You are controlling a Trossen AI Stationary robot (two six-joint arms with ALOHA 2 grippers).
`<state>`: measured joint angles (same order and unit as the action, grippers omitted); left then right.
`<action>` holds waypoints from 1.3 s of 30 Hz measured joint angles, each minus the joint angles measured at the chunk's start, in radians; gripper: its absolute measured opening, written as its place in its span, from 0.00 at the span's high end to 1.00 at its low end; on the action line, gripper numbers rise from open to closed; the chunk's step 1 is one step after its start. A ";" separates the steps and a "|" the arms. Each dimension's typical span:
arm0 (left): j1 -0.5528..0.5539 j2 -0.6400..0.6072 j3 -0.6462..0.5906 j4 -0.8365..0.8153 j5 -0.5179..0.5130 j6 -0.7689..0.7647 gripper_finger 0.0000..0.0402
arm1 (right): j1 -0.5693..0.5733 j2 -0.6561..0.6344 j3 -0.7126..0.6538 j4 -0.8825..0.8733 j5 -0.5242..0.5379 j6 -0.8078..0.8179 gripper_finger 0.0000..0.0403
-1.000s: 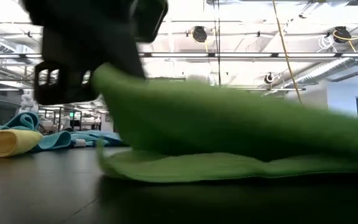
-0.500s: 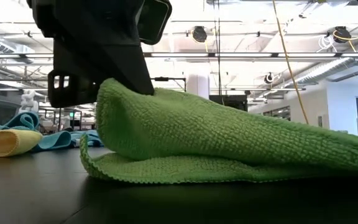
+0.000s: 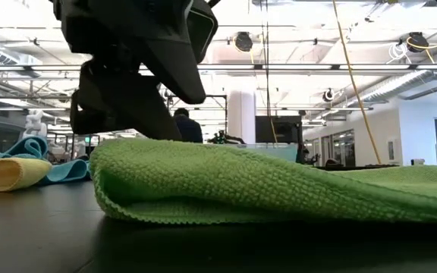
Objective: Fold microfiber towels
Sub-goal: Fold the green microfiber towel
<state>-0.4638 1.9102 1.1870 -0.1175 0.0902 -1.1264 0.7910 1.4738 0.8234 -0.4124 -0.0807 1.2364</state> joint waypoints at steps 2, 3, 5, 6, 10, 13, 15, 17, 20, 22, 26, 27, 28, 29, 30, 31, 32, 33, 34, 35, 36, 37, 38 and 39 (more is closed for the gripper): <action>-0.001 0.000 0.000 0.000 0.000 -0.013 0.60 | 0.000 0.000 0.000 0.000 0.000 -0.005 0.72; -0.001 0.000 0.000 0.000 -0.009 -0.018 0.60 | 0.000 0.000 0.000 0.000 0.000 -0.008 0.72; -0.001 0.000 0.000 0.000 -0.050 -0.021 0.60 | -0.005 0.000 0.000 0.000 0.000 -0.019 0.72; 0.000 0.000 0.000 0.000 -0.084 -0.023 0.61 | -0.010 0.000 0.000 0.001 0.000 -0.020 0.72; 0.004 0.000 0.000 -0.006 -0.215 -0.029 0.63 | -0.060 -0.013 -0.001 0.020 0.000 -0.036 0.72; 0.012 0.000 0.000 -0.039 -0.279 -0.027 0.66 | -0.111 -0.046 -0.001 0.044 0.003 -0.100 0.72; 0.022 0.000 0.000 -0.057 -0.307 -0.027 0.67 | -0.152 -0.068 -0.001 0.042 0.008 -0.151 0.72; 0.032 0.000 0.000 -0.078 -0.317 -0.020 0.68 | -0.188 -0.081 -0.001 0.036 0.037 -0.202 0.72; 0.048 0.000 0.000 -0.120 -0.321 -0.013 0.70 | -0.236 -0.086 -0.001 0.038 0.079 -0.249 0.72; 0.058 0.000 0.000 -0.140 -0.324 -0.012 0.70 | -0.264 -0.082 -0.005 0.041 0.082 -0.276 0.74; 0.073 0.000 0.000 -0.147 -0.327 -0.001 0.70 | -0.304 -0.063 -0.036 0.041 0.079 -0.307 0.84; 0.076 0.000 0.000 -0.148 -0.327 0.000 0.70 | -0.308 -0.057 -0.045 0.038 0.079 -0.313 0.88; 0.079 0.000 0.000 -0.150 -0.327 -0.001 0.70 | -0.312 -0.051 -0.054 0.041 0.079 -0.318 0.93; 0.082 0.000 0.000 -0.151 -0.327 0.000 0.70 | -0.314 -0.048 -0.066 0.045 0.077 -0.323 0.96; 0.085 0.000 0.000 -0.153 -0.327 0.007 0.70 | -0.314 -0.048 -0.080 0.045 0.077 -0.326 0.98; 0.088 0.000 0.000 -0.159 -0.327 0.014 0.70 | -0.314 -0.048 -0.094 0.043 0.078 -0.319 0.98; 0.091 0.000 0.000 -0.169 -0.327 0.021 0.70 | -0.316 -0.048 -0.108 0.043 0.080 -0.308 0.98; 0.094 0.000 0.000 -0.182 -0.327 0.026 0.70 | -0.320 -0.048 -0.121 0.044 0.080 -0.297 0.98; 0.097 0.000 0.000 -0.198 -0.326 0.026 0.70 | -0.321 -0.048 -0.134 0.046 0.081 -0.284 0.99; 0.099 0.000 0.000 -0.213 -0.326 0.026 0.70 | -0.322 -0.048 -0.145 0.046 0.082 -0.275 0.99; 0.101 0.000 0.000 -0.228 -0.326 0.026 0.70 | -0.322 -0.048 -0.158 0.048 0.083 -0.267 1.00; 0.104 0.000 0.000 -0.245 -0.326 0.026 0.70 | -0.322 -0.048 -0.168 0.059 0.084 -0.255 1.00; 0.105 0.000 0.000 -0.263 -0.326 0.026 0.70 | -0.322 -0.050 -0.179 0.074 0.085 -0.242 1.00; 0.106 0.000 0.000 -0.277 -0.326 0.026 0.70 | -0.322 -0.052 -0.190 0.090 0.087 -0.231 1.00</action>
<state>-0.3583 1.9105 1.1870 -0.3950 -0.2363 -1.1004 0.4694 1.4218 0.6337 -0.3223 0.0067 1.0053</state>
